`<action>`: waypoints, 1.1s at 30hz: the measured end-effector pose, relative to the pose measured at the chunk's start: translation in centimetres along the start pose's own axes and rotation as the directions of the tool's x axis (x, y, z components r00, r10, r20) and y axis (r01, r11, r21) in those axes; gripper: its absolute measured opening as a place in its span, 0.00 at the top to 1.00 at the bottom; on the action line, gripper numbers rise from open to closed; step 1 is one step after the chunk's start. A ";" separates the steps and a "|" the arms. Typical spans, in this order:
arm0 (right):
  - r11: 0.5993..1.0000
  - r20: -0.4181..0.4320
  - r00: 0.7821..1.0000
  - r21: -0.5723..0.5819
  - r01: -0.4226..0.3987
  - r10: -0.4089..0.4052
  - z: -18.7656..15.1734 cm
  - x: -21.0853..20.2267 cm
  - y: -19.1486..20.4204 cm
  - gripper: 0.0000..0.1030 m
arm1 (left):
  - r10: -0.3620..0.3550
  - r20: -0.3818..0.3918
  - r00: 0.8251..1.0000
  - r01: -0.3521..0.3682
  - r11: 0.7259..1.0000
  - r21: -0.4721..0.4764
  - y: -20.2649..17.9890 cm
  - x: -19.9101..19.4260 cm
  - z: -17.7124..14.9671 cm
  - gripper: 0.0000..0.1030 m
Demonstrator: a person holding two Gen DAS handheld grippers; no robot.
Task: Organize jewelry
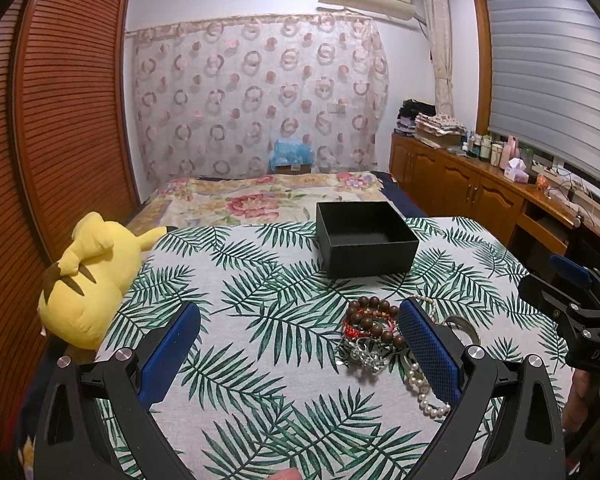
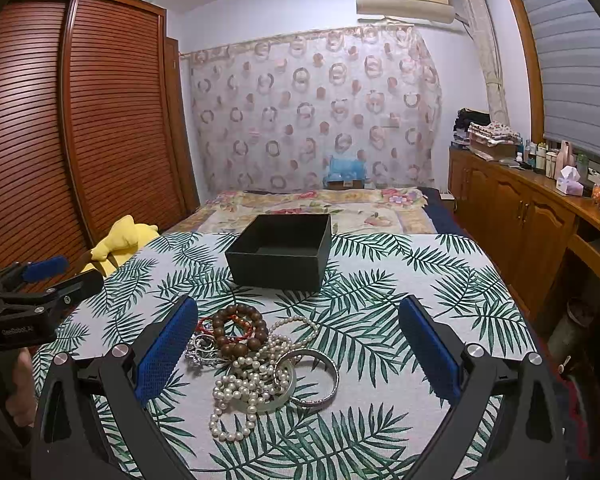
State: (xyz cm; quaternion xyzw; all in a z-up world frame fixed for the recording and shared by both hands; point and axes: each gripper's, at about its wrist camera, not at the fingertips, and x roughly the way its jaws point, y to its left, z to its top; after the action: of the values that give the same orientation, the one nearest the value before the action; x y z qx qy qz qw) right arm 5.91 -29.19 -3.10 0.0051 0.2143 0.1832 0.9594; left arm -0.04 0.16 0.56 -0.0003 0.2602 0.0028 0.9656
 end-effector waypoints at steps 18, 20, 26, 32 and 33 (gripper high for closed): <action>1.000 0.000 1.000 0.001 -0.001 0.001 0.0 -0.1 0.0 0.02 | 0.003 0.007 1.000 -0.003 1.000 0.000 -0.1 -0.6 -0.1 0.07; 1.000 -0.001 1.000 0.002 -0.002 0.002 0.0 -0.1 0.1 0.02 | 0.002 0.008 1.000 -0.002 1.000 0.000 0.0 -0.6 -0.1 0.07; 1.000 0.000 1.000 0.002 -0.001 0.001 0.0 0.0 0.2 0.02 | 0.002 0.007 1.000 -0.002 1.000 -0.001 -0.1 -0.6 -0.1 0.07; 1.000 0.000 1.000 0.001 -0.001 0.001 0.0 -0.1 0.2 0.02 | 0.003 0.007 1.000 -0.003 1.000 -0.001 -0.1 -0.6 -0.1 0.07; 1.000 0.000 1.000 0.001 -0.002 0.002 0.0 -0.1 0.2 0.02 | 0.003 0.008 1.000 -0.003 1.000 -0.001 -0.1 -0.6 -0.1 0.07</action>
State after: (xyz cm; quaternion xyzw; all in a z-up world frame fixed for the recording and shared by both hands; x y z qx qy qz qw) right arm 5.80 -29.06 -3.08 0.0059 0.2145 0.1839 0.9592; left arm -0.60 0.11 0.72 -0.0005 0.2563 0.0042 0.9666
